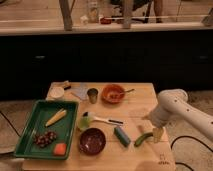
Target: Place pepper in table surface
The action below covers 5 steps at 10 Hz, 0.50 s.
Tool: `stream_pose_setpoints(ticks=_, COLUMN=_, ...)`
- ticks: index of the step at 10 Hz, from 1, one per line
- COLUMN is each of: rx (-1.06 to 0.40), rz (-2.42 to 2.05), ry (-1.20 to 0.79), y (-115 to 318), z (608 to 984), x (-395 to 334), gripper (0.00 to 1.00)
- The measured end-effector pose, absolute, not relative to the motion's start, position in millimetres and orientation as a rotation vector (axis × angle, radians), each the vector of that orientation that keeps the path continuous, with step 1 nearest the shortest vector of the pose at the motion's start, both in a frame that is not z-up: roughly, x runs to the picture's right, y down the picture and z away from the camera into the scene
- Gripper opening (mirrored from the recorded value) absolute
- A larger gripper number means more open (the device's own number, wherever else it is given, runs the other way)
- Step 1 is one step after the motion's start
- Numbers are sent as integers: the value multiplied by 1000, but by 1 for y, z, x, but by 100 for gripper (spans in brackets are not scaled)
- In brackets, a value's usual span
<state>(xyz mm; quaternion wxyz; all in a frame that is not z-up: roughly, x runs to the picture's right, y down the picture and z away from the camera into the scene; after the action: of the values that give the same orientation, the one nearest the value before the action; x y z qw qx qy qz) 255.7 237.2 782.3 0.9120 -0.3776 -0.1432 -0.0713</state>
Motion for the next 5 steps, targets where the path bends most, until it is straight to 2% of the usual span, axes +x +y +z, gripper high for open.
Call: stream_pose_setpoints(ticks=5, rx=-778, rz=-148, ry=-296, y=237, z=783, x=255, gripper=80)
